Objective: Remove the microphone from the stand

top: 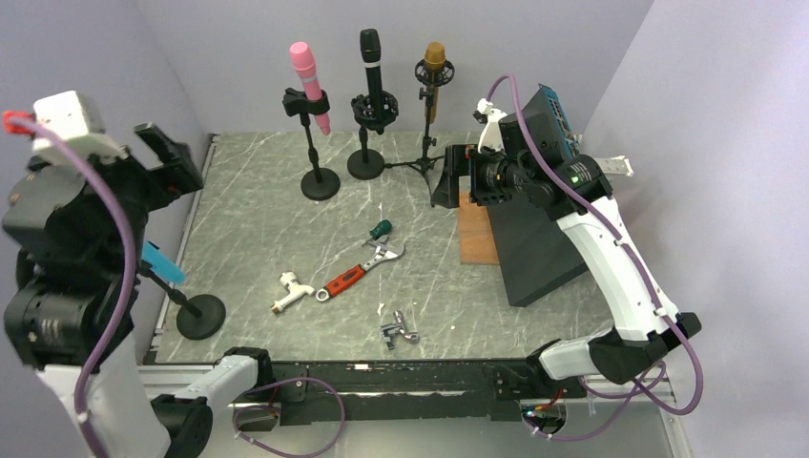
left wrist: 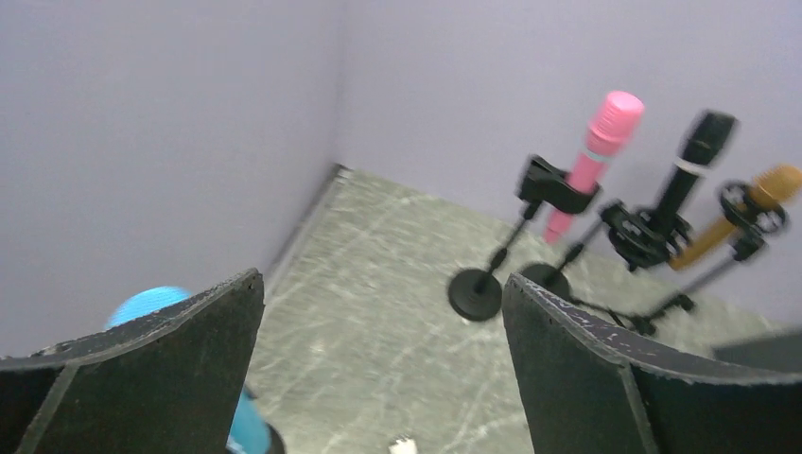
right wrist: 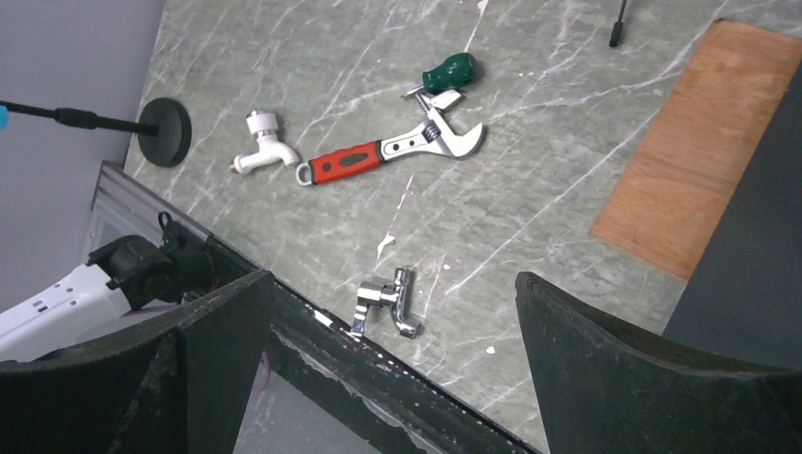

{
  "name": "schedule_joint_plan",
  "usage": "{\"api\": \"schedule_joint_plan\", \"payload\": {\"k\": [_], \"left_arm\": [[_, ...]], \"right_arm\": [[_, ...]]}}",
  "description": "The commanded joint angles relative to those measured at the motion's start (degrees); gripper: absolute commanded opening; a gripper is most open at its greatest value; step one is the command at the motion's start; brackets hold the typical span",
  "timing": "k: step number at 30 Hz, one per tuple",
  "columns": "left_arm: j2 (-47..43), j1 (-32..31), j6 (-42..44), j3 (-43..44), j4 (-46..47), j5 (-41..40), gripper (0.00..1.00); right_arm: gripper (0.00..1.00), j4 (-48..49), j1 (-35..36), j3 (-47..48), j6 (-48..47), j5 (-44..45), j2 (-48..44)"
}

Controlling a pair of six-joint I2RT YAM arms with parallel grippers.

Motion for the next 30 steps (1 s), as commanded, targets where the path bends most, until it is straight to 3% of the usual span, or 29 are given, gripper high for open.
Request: {"api": "schedule_joint_plan", "payload": {"k": [1, 5, 10, 13, 20, 25, 28, 30], "left_arm": [[-3.0, 0.0, 2.5, 1.1, -1.7, -17.1, 0.99], [-4.1, -0.1, 2.4, 0.2, -4.6, -30.9, 1.00], [-4.3, 0.0, 1.6, -5.8, -5.4, -39.1, 0.99], [-4.8, 0.1, -1.3, -11.8, -4.8, -40.2, 0.99], [-0.5, 5.4, -14.5, -16.2, -12.6, -43.0, 0.99], [-5.5, 8.7, -8.1, -28.1, 2.4, -40.7, 0.99], [-6.0, 10.2, -9.4, -30.3, 3.9, -40.0, 0.96], [-5.8, 10.9, -10.4, -31.3, 4.4, -39.8, 0.89]], "right_arm": [[1.00, 2.9, 0.0, 0.7, -1.4, -3.3, 0.6], [1.00, 2.6, 0.0, 1.3, -1.4, -3.6, 1.4], [1.00, 2.1, -0.1, 2.3, -1.7, -4.3, 2.1], [1.00, 1.9, -0.1, 2.7, -1.7, -4.5, 2.3], [1.00, 0.5, -0.1, 3.8, -2.0, -4.6, 2.6], [1.00, 0.5, -0.1, 4.2, -1.9, -5.1, 3.0], [1.00, 0.3, 0.0, 4.6, -1.9, -5.2, 3.4], [1.00, 0.4, 0.0, 4.5, -1.8, -5.4, 3.5]]}}
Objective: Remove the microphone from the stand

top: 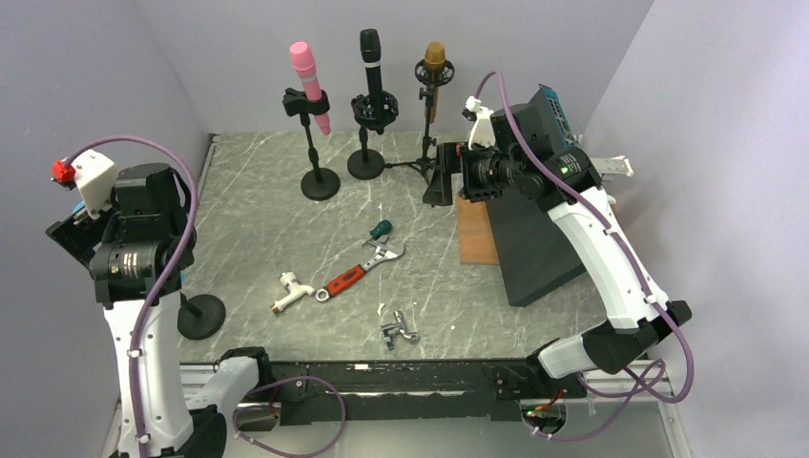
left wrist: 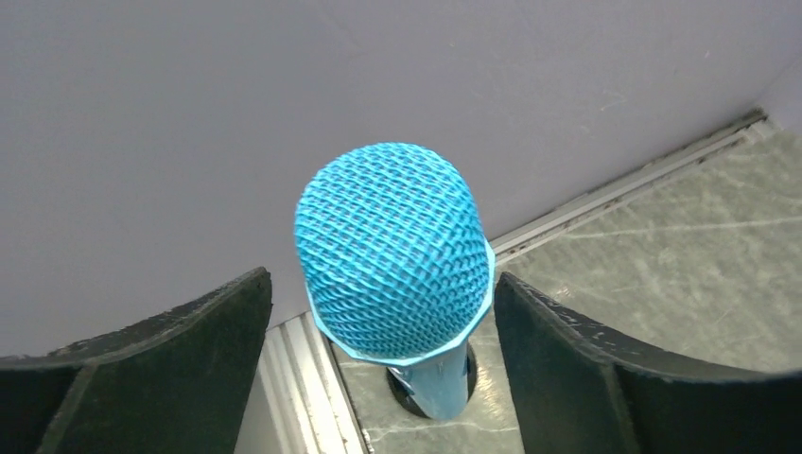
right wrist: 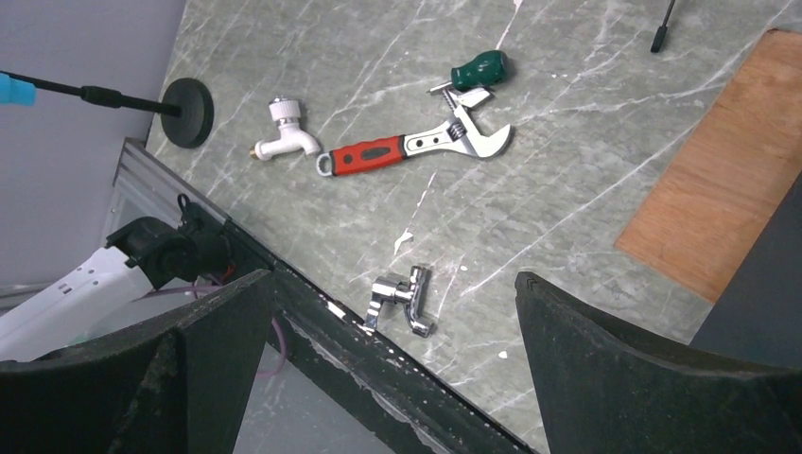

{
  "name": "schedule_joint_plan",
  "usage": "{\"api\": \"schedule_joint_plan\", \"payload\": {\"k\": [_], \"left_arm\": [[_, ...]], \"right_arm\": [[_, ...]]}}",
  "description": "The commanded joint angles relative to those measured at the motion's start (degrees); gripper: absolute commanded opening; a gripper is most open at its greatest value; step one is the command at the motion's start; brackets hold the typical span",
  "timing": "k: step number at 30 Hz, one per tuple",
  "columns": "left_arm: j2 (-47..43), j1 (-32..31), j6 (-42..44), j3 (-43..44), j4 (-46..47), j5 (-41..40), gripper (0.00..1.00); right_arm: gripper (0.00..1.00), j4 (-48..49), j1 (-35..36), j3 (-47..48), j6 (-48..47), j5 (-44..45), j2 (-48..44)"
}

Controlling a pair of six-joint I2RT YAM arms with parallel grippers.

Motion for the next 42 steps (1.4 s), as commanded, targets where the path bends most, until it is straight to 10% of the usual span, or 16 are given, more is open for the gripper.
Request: {"api": "schedule_joint_plan", "payload": {"k": [1, 23, 42], "left_arm": [[-1.4, 1.7, -0.7, -1.3, 7.1, 0.4, 0.85], [-7.8, 2.2, 5.2, -9.7, 18.9, 6.1, 0.01], [-7.7, 2.2, 16.8, 2.0, 25.3, 37.2, 0.00]], "right_arm": [[1.00, 0.3, 0.0, 2.3, -0.6, -0.9, 0.3], [1.00, -1.2, -0.2, 4.8, -1.9, 0.9, 1.6], [1.00, 1.5, -0.3, 2.8, 0.5, -1.4, 2.6]]}}
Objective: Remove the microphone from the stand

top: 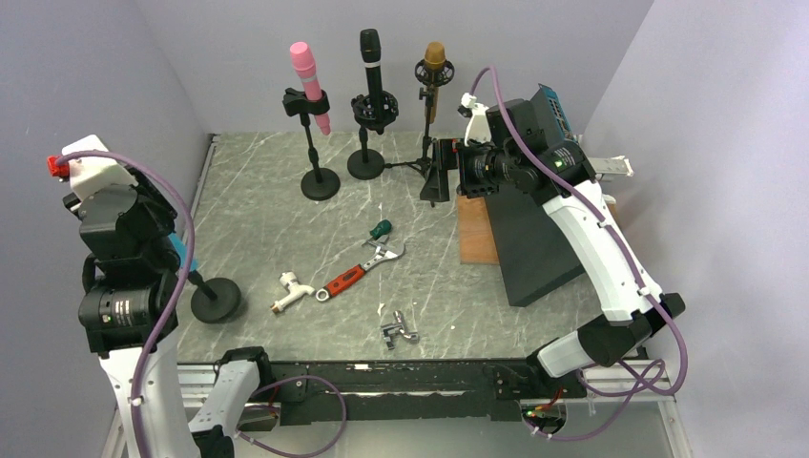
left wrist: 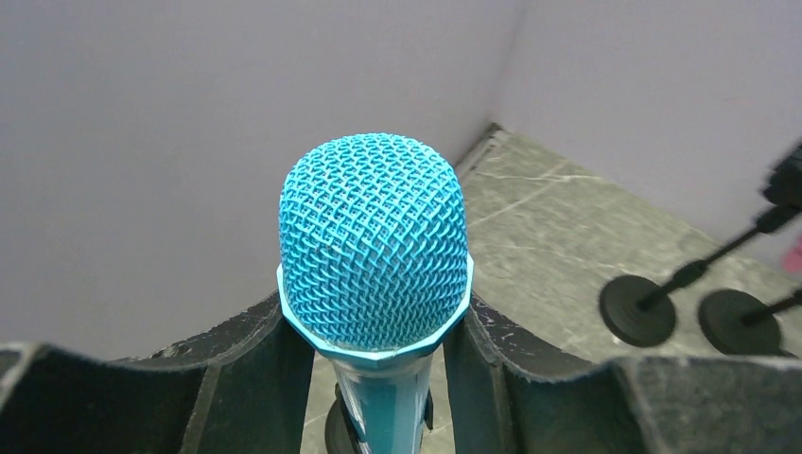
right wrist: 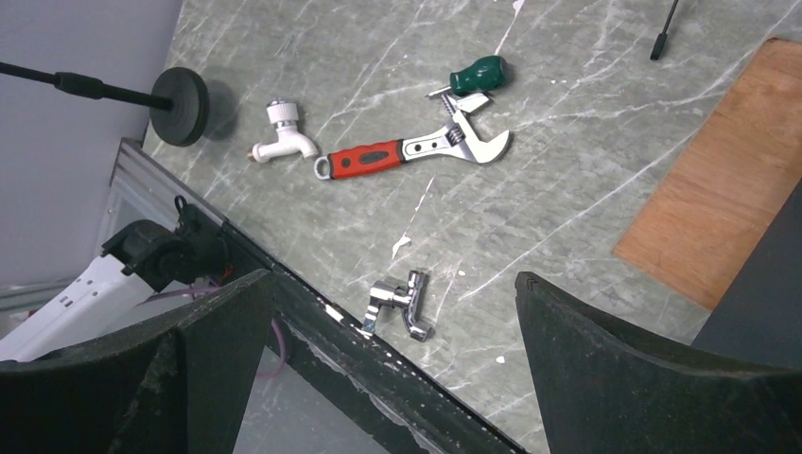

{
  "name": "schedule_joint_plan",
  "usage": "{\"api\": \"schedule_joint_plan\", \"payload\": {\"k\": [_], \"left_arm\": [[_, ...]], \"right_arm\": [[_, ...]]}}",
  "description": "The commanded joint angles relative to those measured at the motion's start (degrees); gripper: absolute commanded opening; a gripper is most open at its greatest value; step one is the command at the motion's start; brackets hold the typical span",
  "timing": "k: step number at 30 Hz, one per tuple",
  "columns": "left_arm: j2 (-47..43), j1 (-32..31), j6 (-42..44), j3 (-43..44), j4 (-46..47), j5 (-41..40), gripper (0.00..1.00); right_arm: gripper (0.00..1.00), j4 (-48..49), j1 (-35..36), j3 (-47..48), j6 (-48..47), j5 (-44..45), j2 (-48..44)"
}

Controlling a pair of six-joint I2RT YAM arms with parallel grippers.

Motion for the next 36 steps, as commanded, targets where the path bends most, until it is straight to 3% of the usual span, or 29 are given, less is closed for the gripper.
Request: {"api": "schedule_joint_plan", "payload": {"k": [1, 16, 21, 28, 36], "left_arm": [[0.0, 0.3, 3.9, 4.6, 8.8, 15.2, 0.00], [1.7, -4.0, 5.2, 5.4, 16.2, 52.9, 0.00], [2.3, -8.9, 6.1, 3.8, 15.2, 60.9, 0.00], [3.0, -14.9, 7.0, 0.7, 12.9, 72.7, 0.00], [0.9, -18.2, 0.8, -6.9, 20.0, 80.7, 0.00]], "right_arm": [[1.00, 2.2, -0.3, 0.5, 1.3, -1.3, 0.3], [1.00, 3.5, -0.2, -0.7, 2.1, -1.7, 0.0], [1.00, 6.1, -0.3, -2.7, 0.5, -6.5, -0.7], [1.00, 15.1, 0.8, -7.2, -1.6, -19.9, -1.8], [1.00, 20.3, 4.8, -9.1, -4.7, -25.9, -1.3]]}}
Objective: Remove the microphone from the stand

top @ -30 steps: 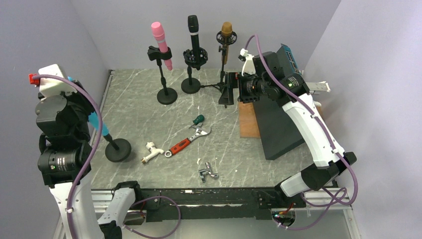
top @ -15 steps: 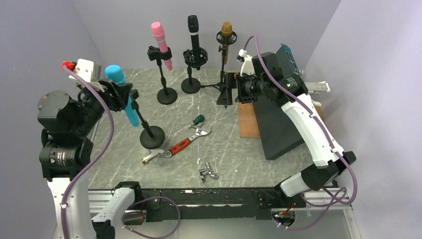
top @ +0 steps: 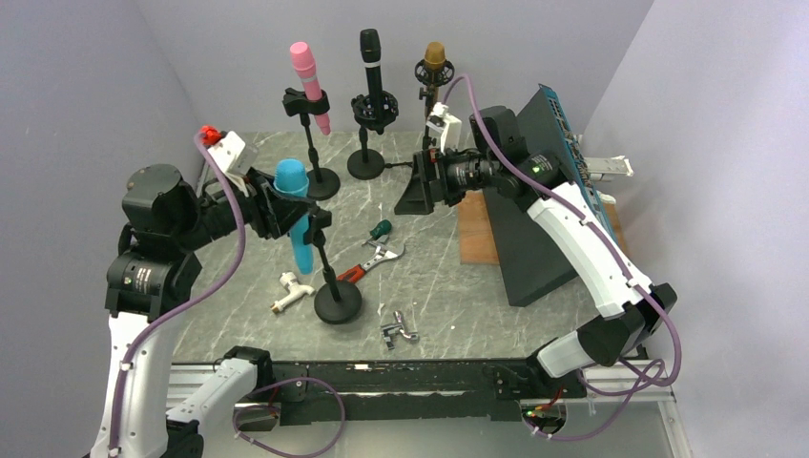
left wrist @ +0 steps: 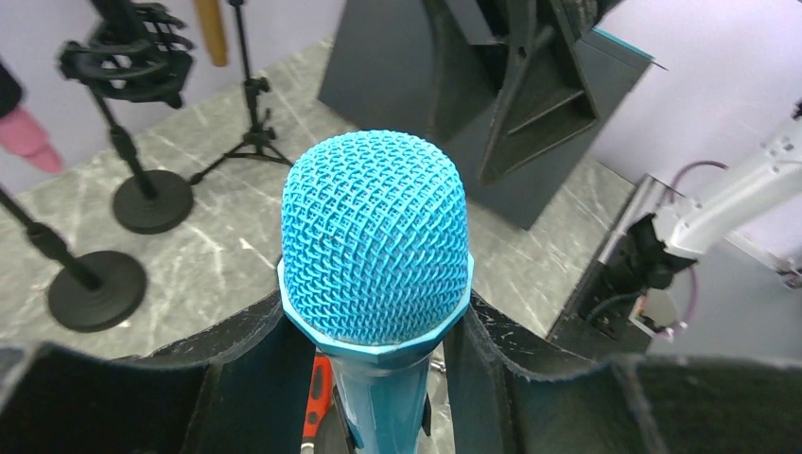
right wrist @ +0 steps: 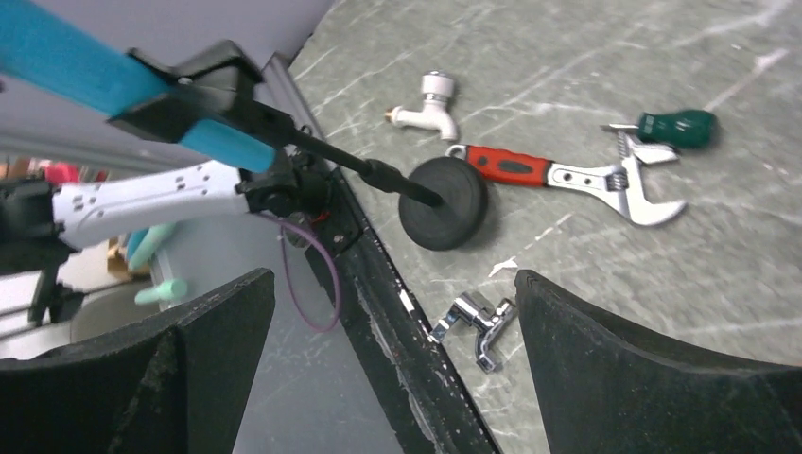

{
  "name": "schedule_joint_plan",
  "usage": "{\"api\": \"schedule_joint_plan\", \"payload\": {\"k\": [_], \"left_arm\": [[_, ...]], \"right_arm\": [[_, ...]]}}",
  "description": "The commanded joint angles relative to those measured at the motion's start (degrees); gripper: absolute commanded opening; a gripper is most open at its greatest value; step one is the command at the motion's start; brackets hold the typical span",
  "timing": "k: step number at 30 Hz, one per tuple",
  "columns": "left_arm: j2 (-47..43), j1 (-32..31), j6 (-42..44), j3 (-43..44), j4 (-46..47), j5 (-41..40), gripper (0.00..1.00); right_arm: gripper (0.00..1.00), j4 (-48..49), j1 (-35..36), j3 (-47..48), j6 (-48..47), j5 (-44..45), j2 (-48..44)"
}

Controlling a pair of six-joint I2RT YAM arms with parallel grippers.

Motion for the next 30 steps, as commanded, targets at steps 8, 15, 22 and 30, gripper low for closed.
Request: {"api": "schedule_joint_plan", "payload": {"k": [8, 15, 22, 30], "left_arm": [[-7.1, -2.6, -1.0, -12.0, 13.7, 8.7, 0.00], [-8.1, -3.2, -1.3, -14.0, 13.4, 9.8, 0.00], [-8.8, -3.4, -0.8, -13.7, 11.8, 10.5, 0.00], [-9.5, -3.4, 1.1, -13.5, 8.3, 12.2, 0.00]], "right_arm": [[1.00, 21.4, 7.5, -8.7, -3.2, -12.6, -3.2], [0.93, 26.0, 13.4, -12.2, -7.4, -8.5, -3.0], [0.91, 32.8, 18.0, -15.0, -10.7, -6.2, -3.7], [0.90, 42.4, 18.2, -18.4, -20.9, -13.4, -3.0]]}}
